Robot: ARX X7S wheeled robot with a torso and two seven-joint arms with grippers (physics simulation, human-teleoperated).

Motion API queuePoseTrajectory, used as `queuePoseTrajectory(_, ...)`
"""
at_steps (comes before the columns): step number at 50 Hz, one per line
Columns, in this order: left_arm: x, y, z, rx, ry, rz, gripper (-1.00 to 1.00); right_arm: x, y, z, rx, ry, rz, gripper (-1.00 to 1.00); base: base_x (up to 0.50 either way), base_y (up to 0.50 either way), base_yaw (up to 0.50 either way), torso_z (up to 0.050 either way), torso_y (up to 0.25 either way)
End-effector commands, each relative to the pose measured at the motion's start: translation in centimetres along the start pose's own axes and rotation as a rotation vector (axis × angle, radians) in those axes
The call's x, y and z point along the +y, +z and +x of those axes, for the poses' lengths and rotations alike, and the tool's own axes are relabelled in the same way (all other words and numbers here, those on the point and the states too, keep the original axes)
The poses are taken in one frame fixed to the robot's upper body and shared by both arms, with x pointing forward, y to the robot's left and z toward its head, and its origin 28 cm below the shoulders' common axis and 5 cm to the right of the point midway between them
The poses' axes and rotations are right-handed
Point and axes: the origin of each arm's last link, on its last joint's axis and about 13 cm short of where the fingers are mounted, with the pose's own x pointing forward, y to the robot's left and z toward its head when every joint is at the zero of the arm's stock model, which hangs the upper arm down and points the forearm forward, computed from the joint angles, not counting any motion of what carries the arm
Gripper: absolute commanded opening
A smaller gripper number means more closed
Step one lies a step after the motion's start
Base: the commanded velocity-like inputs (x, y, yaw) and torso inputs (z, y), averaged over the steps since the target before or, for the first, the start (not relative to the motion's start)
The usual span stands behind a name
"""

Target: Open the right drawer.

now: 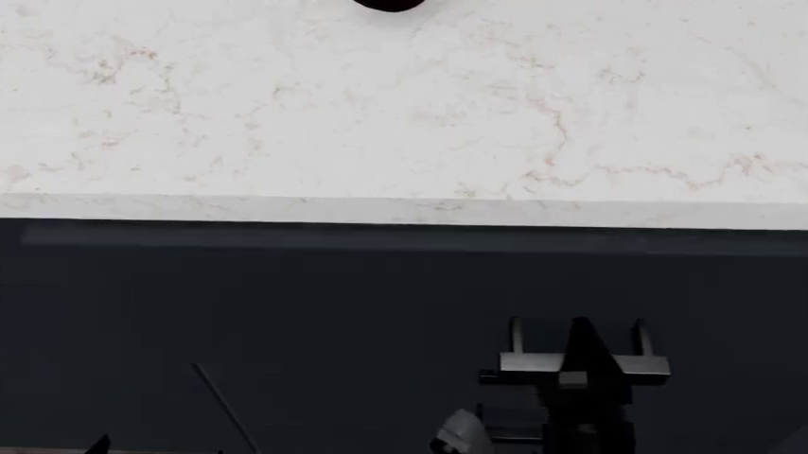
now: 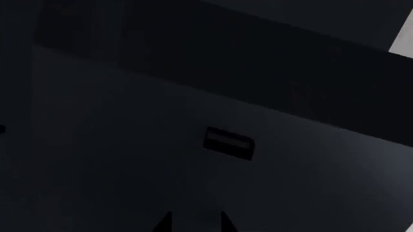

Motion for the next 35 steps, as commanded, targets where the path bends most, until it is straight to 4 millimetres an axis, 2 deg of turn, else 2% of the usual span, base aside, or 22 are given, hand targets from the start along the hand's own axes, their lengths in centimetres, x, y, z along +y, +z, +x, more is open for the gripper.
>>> queuePoseTrajectory(1,0.0,-0.1,0.1,0.002,-0.002,0.002,1.00,-0.4,0.9,-2.0,-0.042,-0.053,0.006,-1.00,0.00,0.00,0.00,0.000,0.000)
queuePoseTrajectory(17,0.0,0.0,0.1,0.002,0.001,0.001,1.00,-0.2,0.6,-3.2,-0.029,-0.041,0.006,-1.00,0.00,0.00,0.00,0.000,0.000)
queuePoseTrajectory(28,0.0,0.1,0.0,0.001,0.002,0.000,1.00,0.8,0.6,-3.5,-0.018,-0.044,0.007,-1.00,0.00,0.00,0.00,0.000,0.000)
queuePoseTrajectory(35,-0.1,0.1,0.0,0.001,0.001,0.001,1.00,0.9,0.5,-3.7,-0.014,-0.043,0.006,-1.00,-0.19,0.00,0.00,0.000,0.000)
